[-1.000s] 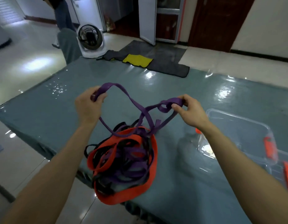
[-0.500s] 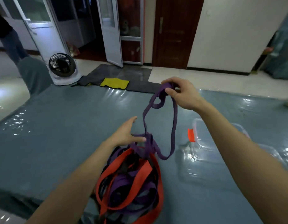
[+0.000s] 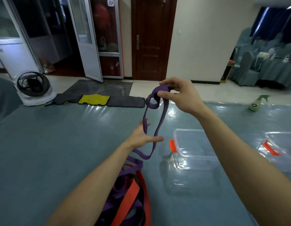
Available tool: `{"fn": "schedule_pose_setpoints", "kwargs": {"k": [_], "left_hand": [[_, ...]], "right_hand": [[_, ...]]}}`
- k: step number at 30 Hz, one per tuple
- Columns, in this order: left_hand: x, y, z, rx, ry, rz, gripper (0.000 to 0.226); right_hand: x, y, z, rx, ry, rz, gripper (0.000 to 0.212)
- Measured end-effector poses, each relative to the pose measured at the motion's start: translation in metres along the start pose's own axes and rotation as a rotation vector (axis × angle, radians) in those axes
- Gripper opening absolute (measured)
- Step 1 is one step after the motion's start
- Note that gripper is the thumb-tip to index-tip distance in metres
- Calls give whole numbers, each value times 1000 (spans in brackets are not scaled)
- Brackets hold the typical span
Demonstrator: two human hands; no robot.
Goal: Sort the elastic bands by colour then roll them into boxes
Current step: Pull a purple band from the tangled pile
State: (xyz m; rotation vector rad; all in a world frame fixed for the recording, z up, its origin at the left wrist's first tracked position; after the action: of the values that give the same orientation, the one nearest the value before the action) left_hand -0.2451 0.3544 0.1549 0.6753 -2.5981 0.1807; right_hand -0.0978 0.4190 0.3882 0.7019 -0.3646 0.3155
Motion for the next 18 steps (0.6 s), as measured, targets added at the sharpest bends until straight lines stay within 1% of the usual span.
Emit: {"fn": "schedule_pose_setpoints", "kwargs": {"k": [1,3,4,5,6,7,8,9,11,12,13,14,16,18], "left_hand": [[-15,-2,-4,-1,-7,-3,120],[-34,-3,-15,-20,-66,-54,48],[-35,-2,-16,-18,-93,-87,20],[-32,1,-17,-12,-106,-102,11],[-21,5,-16,-1,-96,-118,21],[-3,10,-18,4,-91,-130,25],[20,14,-22,5,-62,-161,24],[49,19,-31,-20,31,-227,20],[109,24,-74,-168,282,-396,7],[129,25,-100,-247,360,-450,12],[140,25,-126,-318,415,-457,24],[142,24,-151,-377,456,-427,35],[129,22,-184,-445,548,-301,43],[105,20,-199,-467,634,-134,47]], "right_hand": [[4,0,-1,2,13,-15,30],[12,2,-5,3,-8,-32,28],[18,3,-10,2,-40,-43,27],[26,4,-17,0,-82,-62,27],[36,4,-25,0,-136,-88,27],[47,4,-34,3,-206,-110,26],[55,4,-44,8,-292,-108,27],[59,3,-55,5,-386,-64,28],[50,-4,-82,-44,-558,138,36],[41,-10,-92,-63,-627,247,44],[33,-15,-97,-71,-660,327,57],[26,-18,-95,-76,-639,368,72],[9,-18,-76,-94,-463,364,101],[-13,-15,-54,-113,-272,347,114]]}}
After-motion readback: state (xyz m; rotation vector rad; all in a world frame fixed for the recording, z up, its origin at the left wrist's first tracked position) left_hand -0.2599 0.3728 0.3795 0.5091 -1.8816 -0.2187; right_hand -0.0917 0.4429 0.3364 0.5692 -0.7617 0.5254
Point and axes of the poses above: each hand's wrist, its own y-axis towards the middle knuckle, its own x-axis out of the back of the hand, z = x × y, the point moved 10 cm from there along y, towards the middle knuckle, and after that the axes turned 14 degrees about -z, right-handed, at the moved point
